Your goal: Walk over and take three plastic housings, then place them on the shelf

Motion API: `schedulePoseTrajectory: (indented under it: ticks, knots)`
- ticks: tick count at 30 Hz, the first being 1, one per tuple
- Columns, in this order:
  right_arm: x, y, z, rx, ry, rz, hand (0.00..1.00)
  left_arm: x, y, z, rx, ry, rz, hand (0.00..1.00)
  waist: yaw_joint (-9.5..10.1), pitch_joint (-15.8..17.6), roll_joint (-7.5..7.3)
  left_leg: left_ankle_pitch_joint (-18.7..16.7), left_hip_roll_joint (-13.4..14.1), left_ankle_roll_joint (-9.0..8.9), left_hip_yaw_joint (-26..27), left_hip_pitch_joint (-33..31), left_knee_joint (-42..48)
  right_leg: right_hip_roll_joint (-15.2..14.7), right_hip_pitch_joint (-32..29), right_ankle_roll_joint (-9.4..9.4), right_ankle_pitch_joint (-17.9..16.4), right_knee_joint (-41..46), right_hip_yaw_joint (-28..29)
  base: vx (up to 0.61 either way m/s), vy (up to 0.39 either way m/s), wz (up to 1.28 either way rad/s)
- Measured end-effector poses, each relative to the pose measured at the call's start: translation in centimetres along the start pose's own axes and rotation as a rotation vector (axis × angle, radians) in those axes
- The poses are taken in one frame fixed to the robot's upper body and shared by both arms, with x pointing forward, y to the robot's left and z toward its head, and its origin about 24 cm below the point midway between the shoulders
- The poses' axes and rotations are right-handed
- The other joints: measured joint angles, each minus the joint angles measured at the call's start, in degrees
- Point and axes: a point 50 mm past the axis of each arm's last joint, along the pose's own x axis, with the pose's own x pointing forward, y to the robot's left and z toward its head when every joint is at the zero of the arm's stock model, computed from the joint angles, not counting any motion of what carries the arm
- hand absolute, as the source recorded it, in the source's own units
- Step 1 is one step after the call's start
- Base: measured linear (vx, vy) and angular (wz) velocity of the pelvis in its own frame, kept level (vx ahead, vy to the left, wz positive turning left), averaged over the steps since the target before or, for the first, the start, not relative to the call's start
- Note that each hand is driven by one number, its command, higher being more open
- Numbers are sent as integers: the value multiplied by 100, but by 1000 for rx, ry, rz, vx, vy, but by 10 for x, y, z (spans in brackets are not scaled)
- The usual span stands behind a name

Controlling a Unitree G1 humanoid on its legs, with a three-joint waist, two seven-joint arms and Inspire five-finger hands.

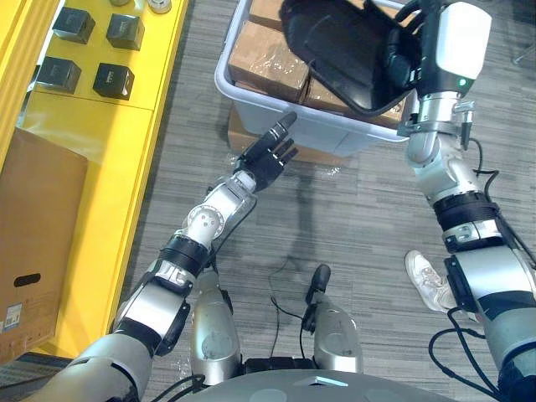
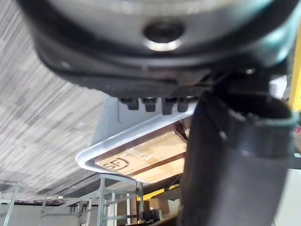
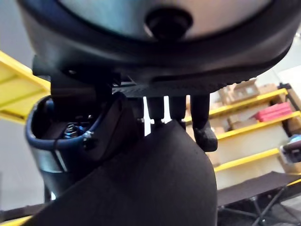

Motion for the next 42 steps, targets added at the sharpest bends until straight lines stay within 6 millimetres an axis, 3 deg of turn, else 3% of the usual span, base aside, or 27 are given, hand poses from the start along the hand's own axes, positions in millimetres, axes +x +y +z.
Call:
schedulePoseTrajectory:
  ticks: [11,18,19,30,33,37,38,42]
  knots:
    - [-56,42,45,139,-135,176,0,8,-19,-45,-70,71,-84,100,-10,-253,-119,-163,-5,-60,24,80,-3,11,112,28,14,-154,6,5,-9,-2]
    - [-75,53,49,180,-104,240,0,5,-8,-42,-198,-20,-49,100,-7,-380,-168,-162,-17,-57,12,120,-1,9,178,31,16,-184,-24,1,-4,1]
    - [-78,54,49,187,-102,246,0,4,-6,-42,-204,-26,-42,0,-9,-410,-176,-165,-17,-59,11,111,-2,9,174,32,16,-191,-27,0,0,0]
    - [-115,62,61,277,-113,311,0,-14,29,-54,-312,-145,86,0,26,-798,-280,-201,-33,-78,-11,94,1,6,184,34,17,-256,-44,0,0,0]
    - [-126,60,70,297,-180,318,0,-21,40,-57,-315,-151,121,0,15,-963,-281,-222,-33,-95,-20,94,-1,6,188,35,15,-260,-49,0,0,0]
    - [-143,63,74,335,-145,336,0,-29,51,-63,-262,-153,153,0,29,-1255,-283,-257,-33,-118,-38,97,-5,5,197,28,4,-261,-64,0,0,0]
    - [-148,64,77,353,-129,327,100,-31,53,-63,-237,-163,159,0,29,-1324,-278,-289,-34,-146,-40,103,-6,3,202,22,-2,-260,-66,0,0,0]
    - [-157,62,77,383,-109,292,100,-31,51,-62,-162,-183,153,0,35,-1524,-297,-326,-36,-170,-59,115,-7,1,227,13,-13,-260,-91,0,0,0]
